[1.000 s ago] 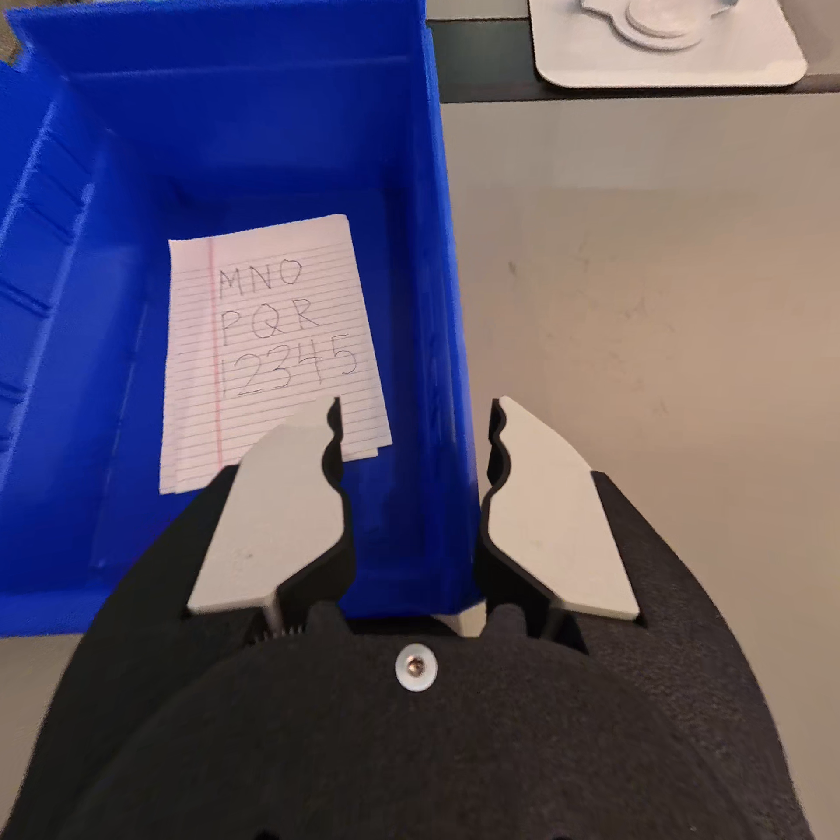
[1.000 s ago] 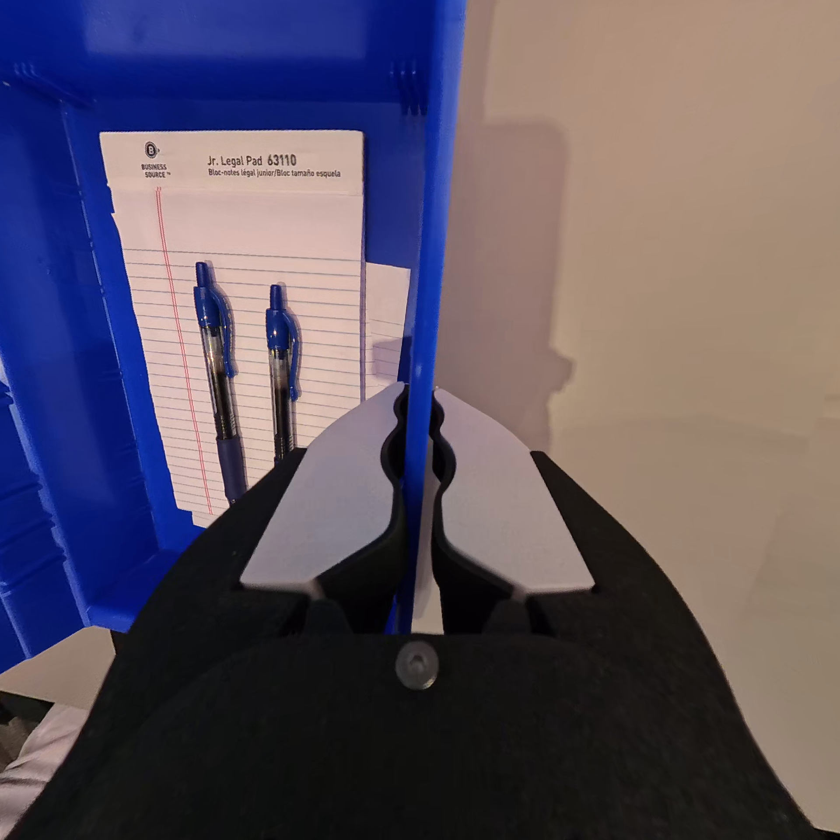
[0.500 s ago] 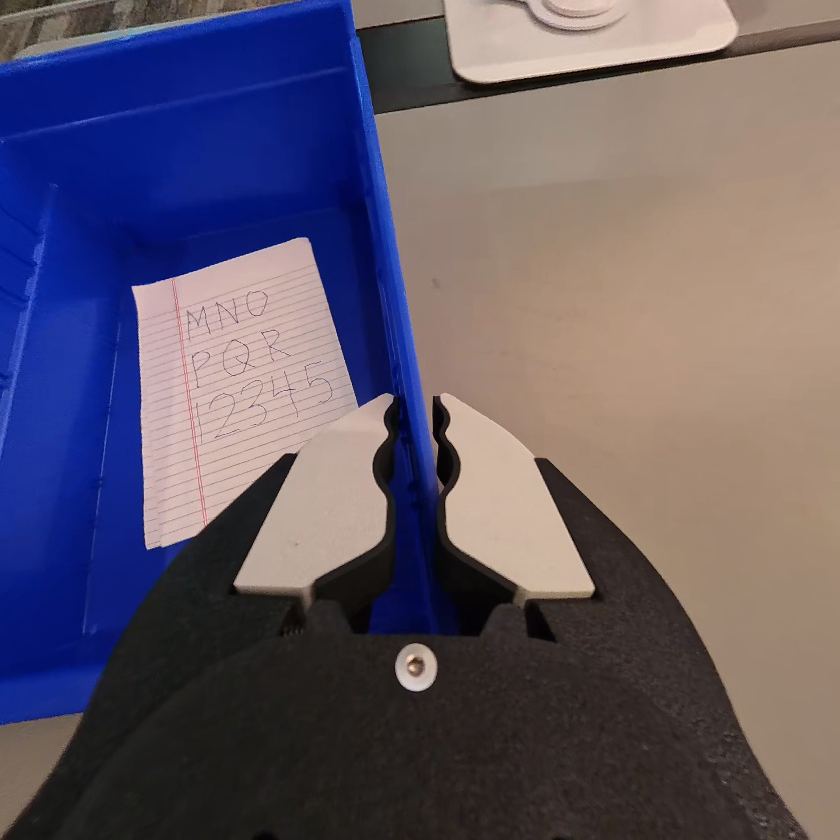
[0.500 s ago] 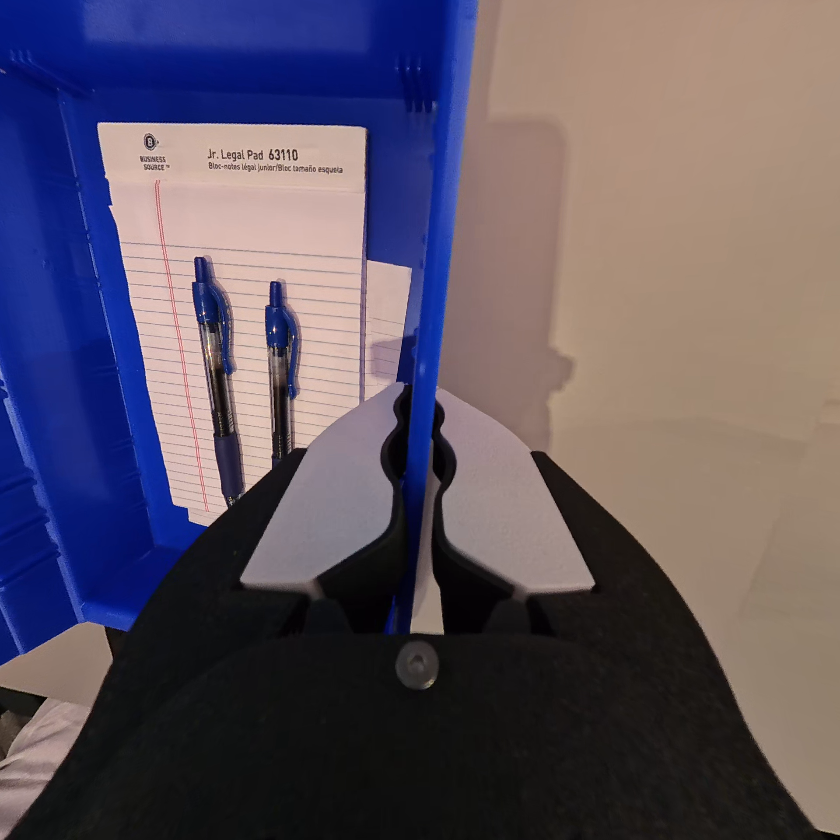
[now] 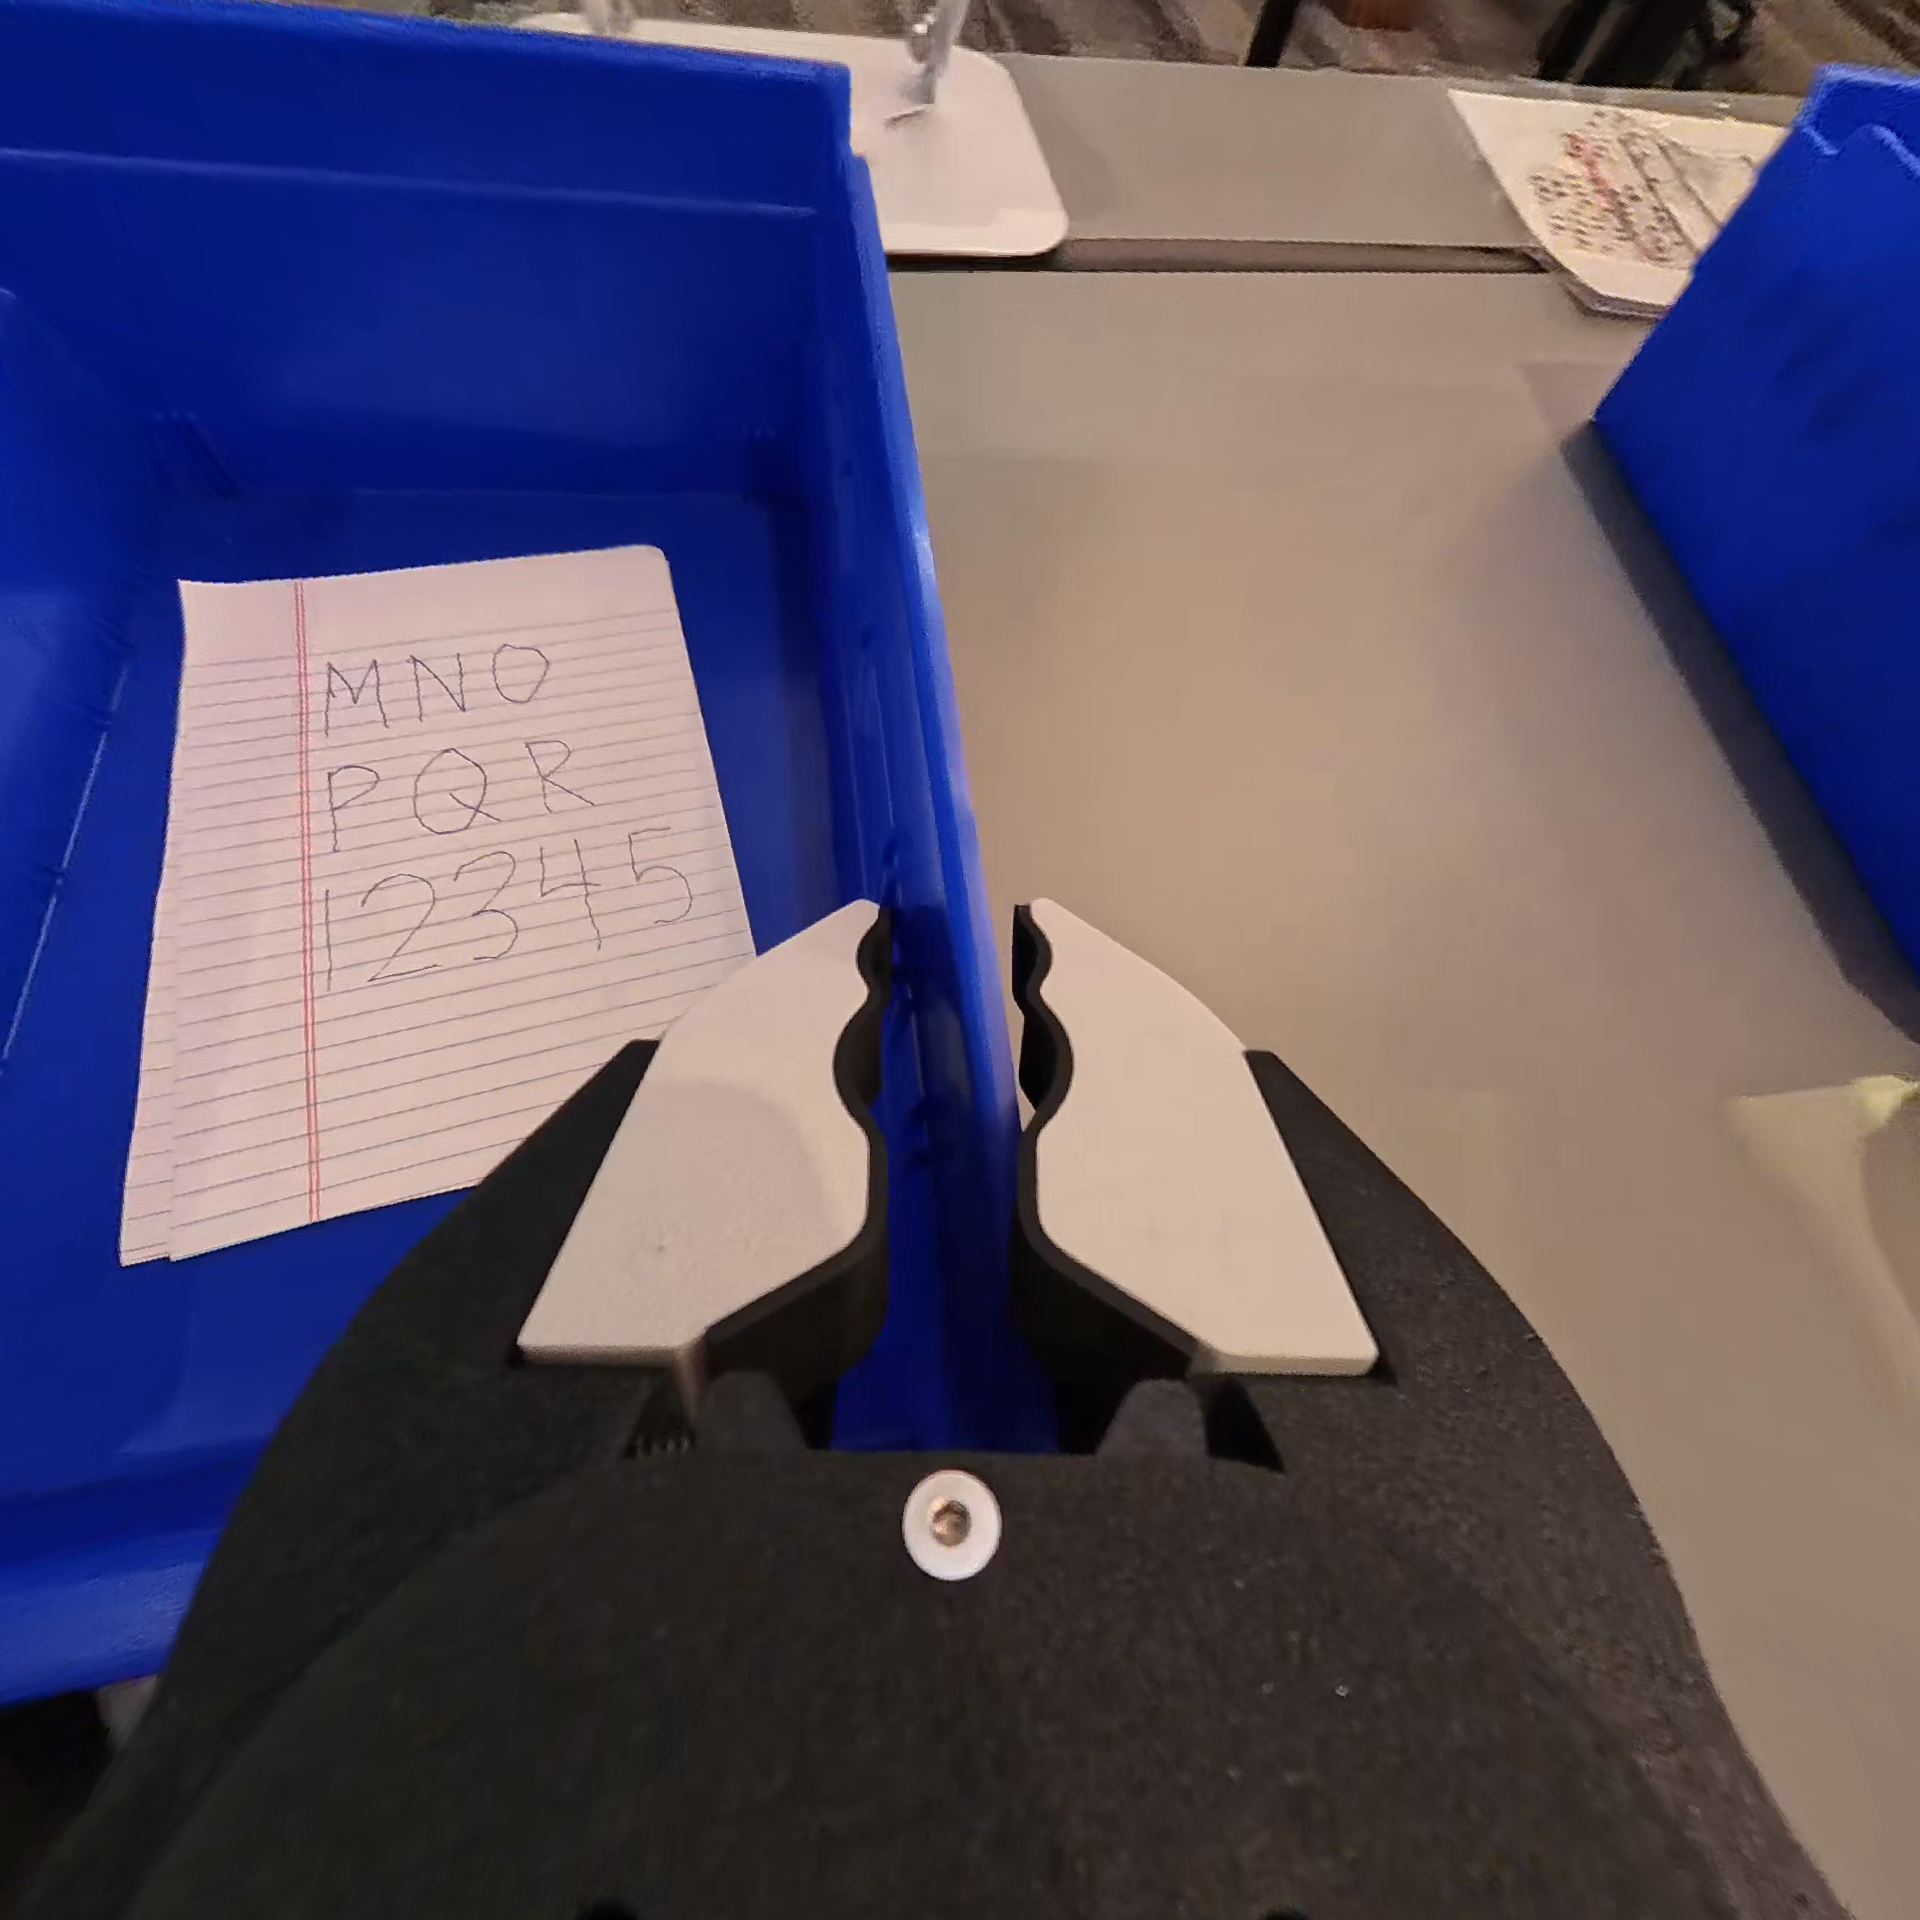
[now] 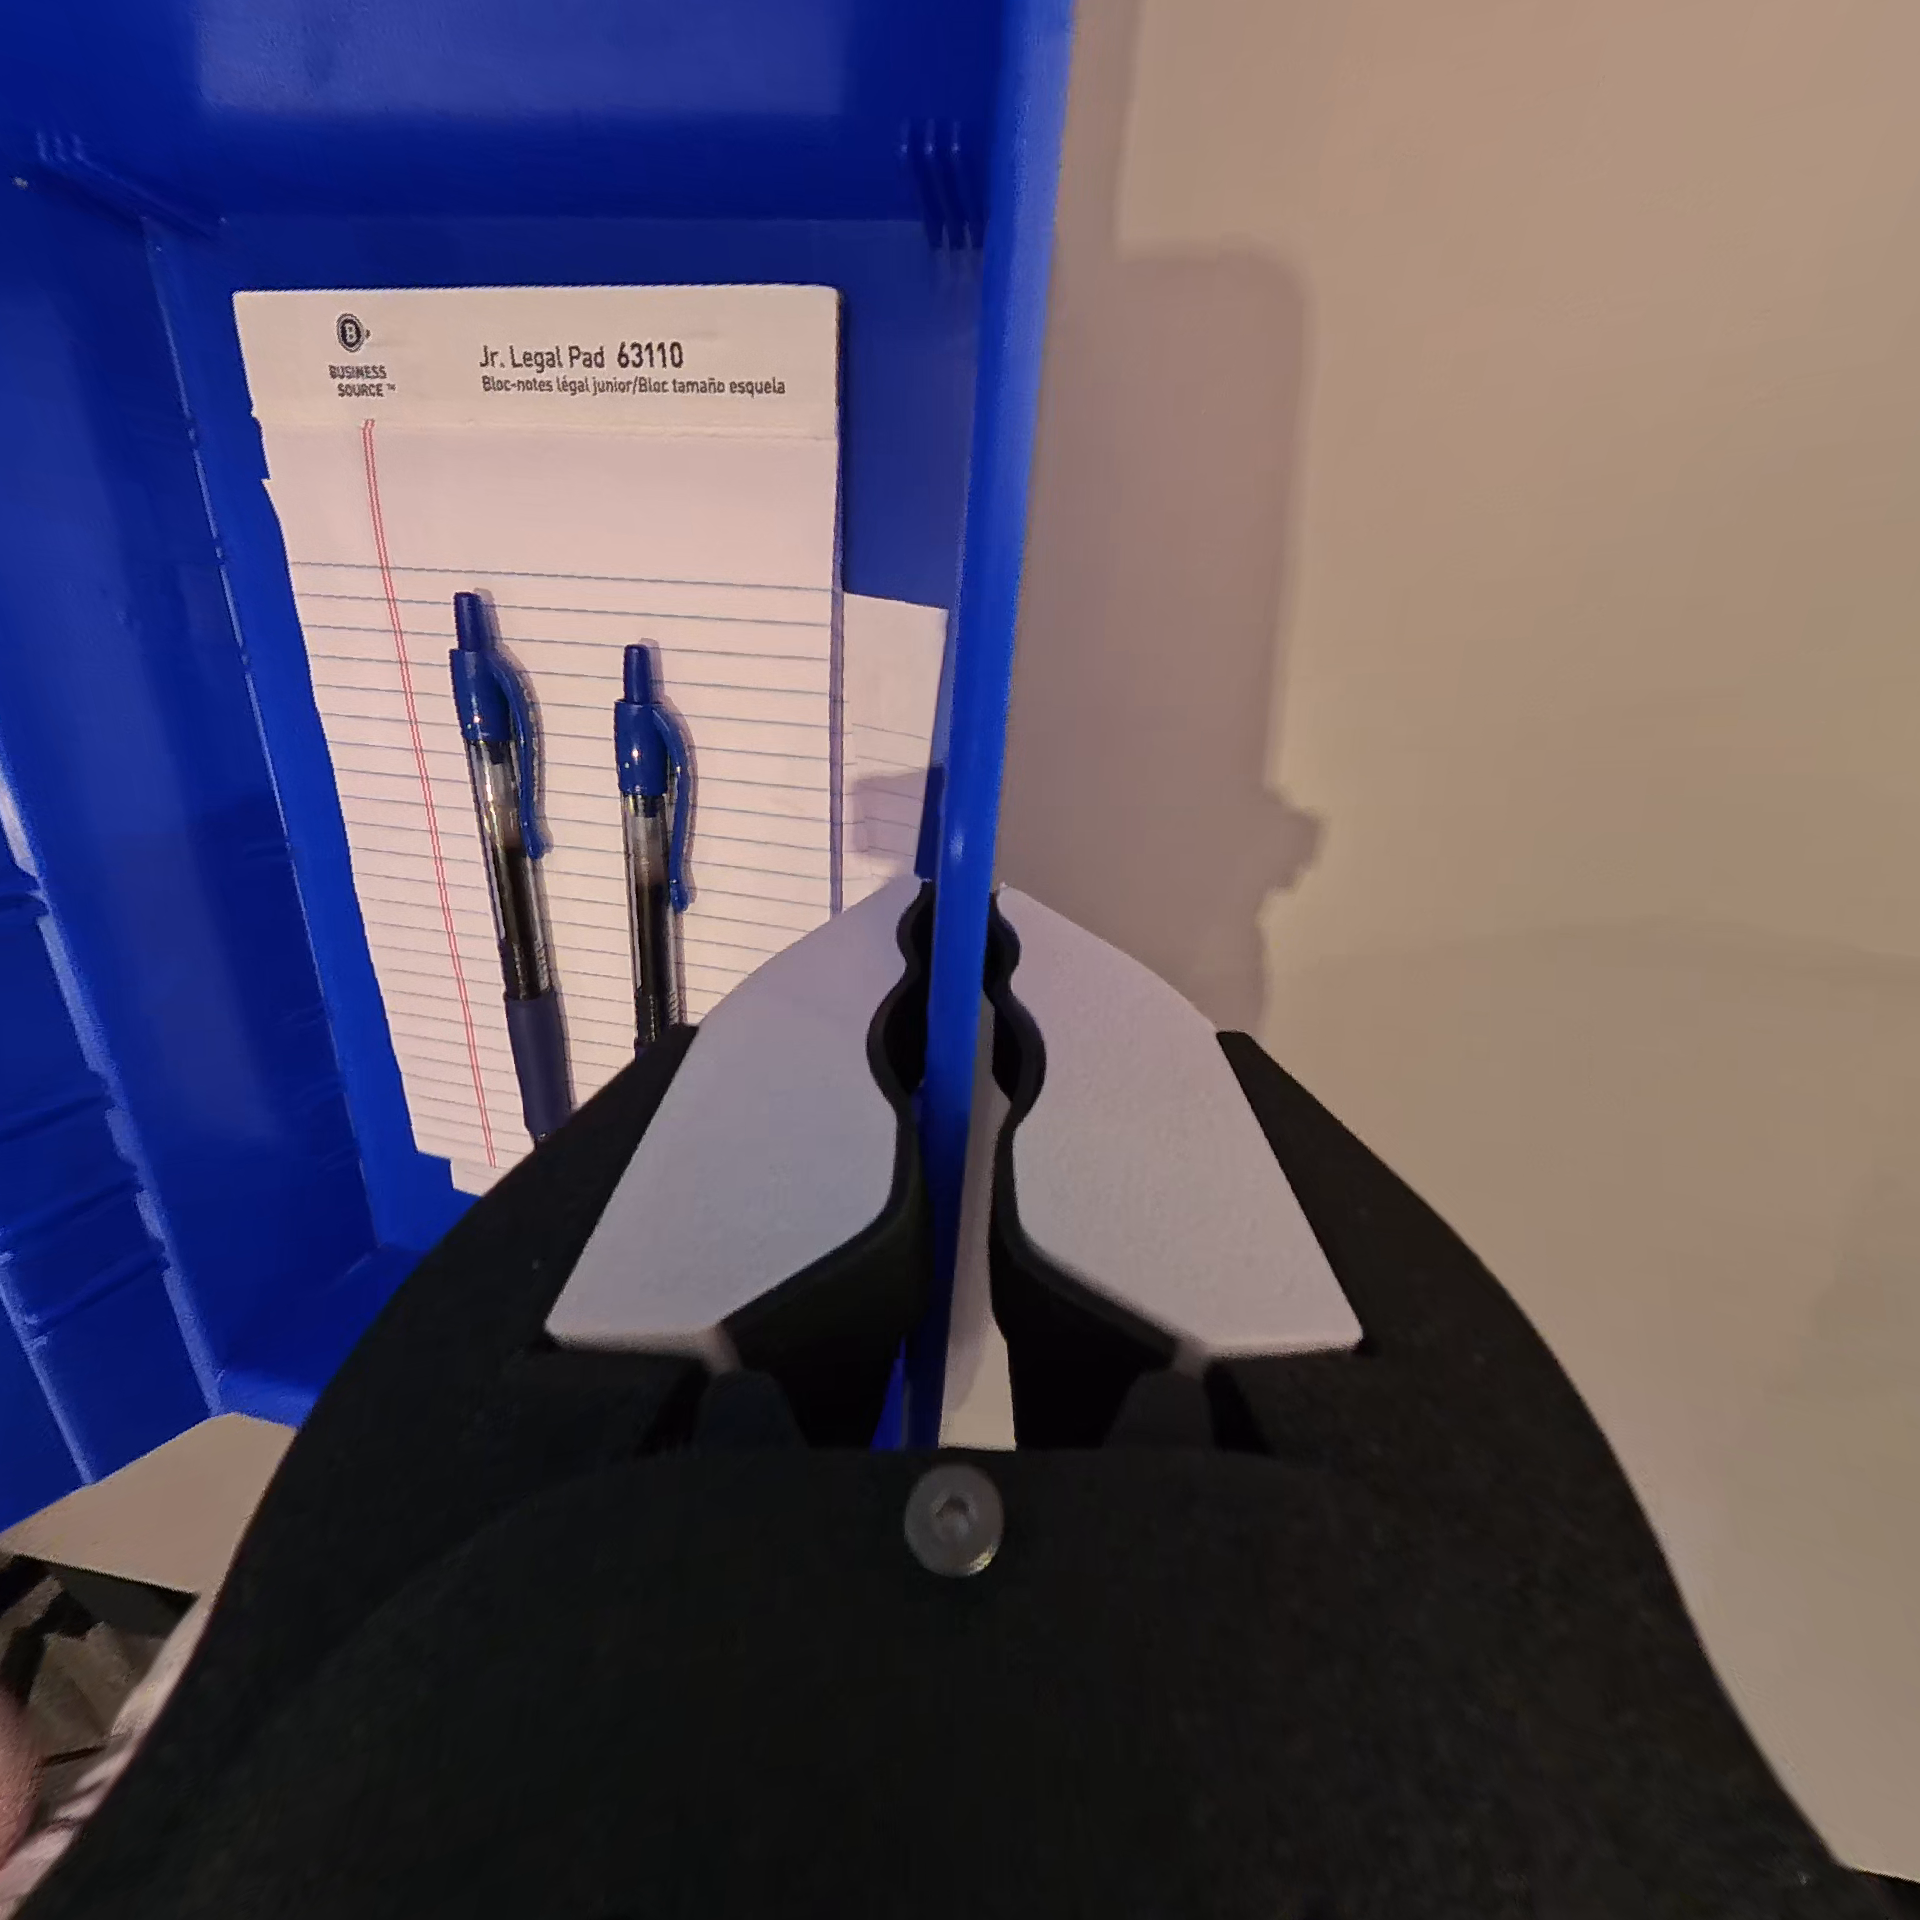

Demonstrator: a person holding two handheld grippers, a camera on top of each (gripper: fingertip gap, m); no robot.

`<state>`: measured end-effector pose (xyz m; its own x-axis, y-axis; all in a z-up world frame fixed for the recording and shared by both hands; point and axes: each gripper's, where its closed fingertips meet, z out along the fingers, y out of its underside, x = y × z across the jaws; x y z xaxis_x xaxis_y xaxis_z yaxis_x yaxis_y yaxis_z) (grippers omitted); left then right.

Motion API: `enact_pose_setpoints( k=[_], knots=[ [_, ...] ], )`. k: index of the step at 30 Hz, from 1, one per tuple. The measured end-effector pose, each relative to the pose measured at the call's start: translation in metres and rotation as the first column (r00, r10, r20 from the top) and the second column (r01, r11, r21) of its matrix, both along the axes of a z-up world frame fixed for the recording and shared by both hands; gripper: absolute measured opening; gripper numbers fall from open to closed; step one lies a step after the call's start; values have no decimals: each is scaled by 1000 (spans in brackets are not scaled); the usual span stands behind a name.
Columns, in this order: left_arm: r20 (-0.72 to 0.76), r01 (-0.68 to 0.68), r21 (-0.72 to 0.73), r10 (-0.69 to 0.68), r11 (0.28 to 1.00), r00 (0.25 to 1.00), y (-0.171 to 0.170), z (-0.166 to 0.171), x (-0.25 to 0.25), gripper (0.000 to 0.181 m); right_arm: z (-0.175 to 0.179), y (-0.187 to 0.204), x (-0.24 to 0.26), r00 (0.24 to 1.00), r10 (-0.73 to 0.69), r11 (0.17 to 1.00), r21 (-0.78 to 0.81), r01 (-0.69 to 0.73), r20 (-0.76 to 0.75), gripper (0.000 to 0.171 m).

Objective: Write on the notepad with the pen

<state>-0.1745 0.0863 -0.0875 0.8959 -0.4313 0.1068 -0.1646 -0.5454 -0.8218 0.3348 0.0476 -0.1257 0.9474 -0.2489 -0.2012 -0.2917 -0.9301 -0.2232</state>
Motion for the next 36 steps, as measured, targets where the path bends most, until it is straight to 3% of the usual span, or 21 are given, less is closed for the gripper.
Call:
enact_pose_setpoints(
  k=[6, 11, 15, 29, 32, 36],
  knots=[
    [76, 36, 10, -37, 999, 996, -14, 1, 42, 25, 1, 6, -30, 1000, -5, 1000, 9, 6, -26, 9],
    [149, 49, 4, -49, 999, 988, -20, 3, 74, 29, 1, 17, -76, 990, -15, 1000, 12, 16, -137, 18],
    [229, 48, 5, -48, 999, 972, -22, 4, 98, 32, -4, 20, -110, 988, 38, 997, -63, -48, -151, 23],
    [329, 194, 51, -199, 980, 923, -43, 9, 154, 50, -16, 23, -119, 990, 143, 957, -253, -141, -11, 5],
    [283, 254, 132, -282, 958, 917, -57, 18, 148, 46, -16, 23, -118, 986, 165, 955, -247, -166, -23, 4],
    [137, 332, 221, -367, 917, 920, -78, 35, 121, 55, -16, 25, -114, 979, 202, 949, -240, -203, -25, 4]
  ],
)
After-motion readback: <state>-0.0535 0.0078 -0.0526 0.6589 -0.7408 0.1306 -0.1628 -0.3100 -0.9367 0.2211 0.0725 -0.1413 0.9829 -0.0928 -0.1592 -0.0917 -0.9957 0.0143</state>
